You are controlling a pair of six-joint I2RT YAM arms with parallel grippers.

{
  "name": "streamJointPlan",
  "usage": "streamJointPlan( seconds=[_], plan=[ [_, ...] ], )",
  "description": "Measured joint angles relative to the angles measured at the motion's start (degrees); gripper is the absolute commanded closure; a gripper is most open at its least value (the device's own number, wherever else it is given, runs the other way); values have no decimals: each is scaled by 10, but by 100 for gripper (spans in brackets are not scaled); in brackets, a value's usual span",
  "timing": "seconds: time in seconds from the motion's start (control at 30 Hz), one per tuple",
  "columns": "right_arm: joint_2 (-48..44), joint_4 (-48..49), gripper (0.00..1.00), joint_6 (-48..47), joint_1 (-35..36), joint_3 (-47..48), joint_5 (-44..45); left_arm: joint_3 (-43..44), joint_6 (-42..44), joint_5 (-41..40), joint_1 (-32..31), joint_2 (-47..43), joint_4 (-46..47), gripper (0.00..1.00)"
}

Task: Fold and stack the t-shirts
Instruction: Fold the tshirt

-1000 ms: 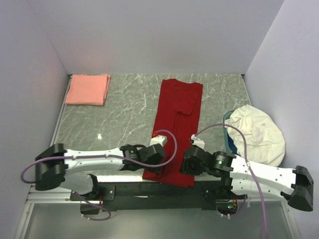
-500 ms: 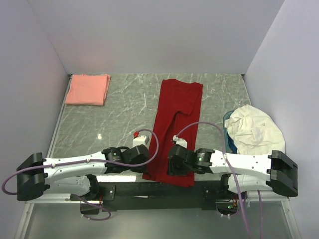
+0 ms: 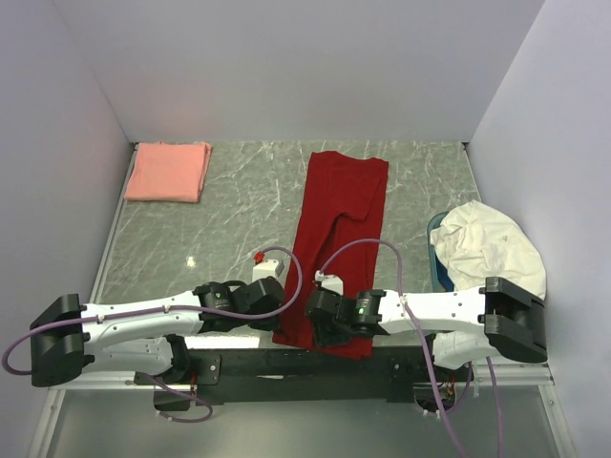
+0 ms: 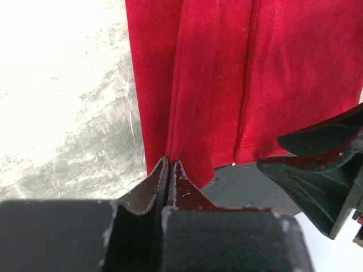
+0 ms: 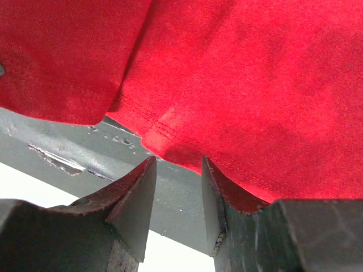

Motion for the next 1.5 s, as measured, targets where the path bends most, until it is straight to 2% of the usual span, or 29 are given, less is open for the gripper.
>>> streamJointPlan(
  seconds=[0.53, 0.87, 1.03, 1.17, 1.2, 1.23, 1.33, 1.5],
  plan=[
    [34, 18, 60, 0, 2, 4, -3, -9, 0, 2, 2, -1, 4, 99],
    [37, 18, 81, -2, 2, 13, -4, -10, 0, 2, 2, -5, 4, 99],
    [41, 19, 86, -3, 2, 14, -4, -12, 0, 2, 3, -10, 4, 99],
    [43, 18, 79, -3, 2, 15, -4, -15, 1, 3, 3, -10, 6, 99],
    [43, 17, 75, -3, 2, 16, -4, -16, 1, 3, 3, -10, 7, 99],
    [43, 16, 66, -4, 2, 17, -3, -17, 1, 3, 3, -10, 7, 99],
    [43, 6, 57, -6, 5, 26, 3, -18, 1, 5, 3, -10, 9, 99],
    [44, -2, 57, -9, 12, 40, 10, -18, 2, 7, 3, -10, 14, 99]
  ],
)
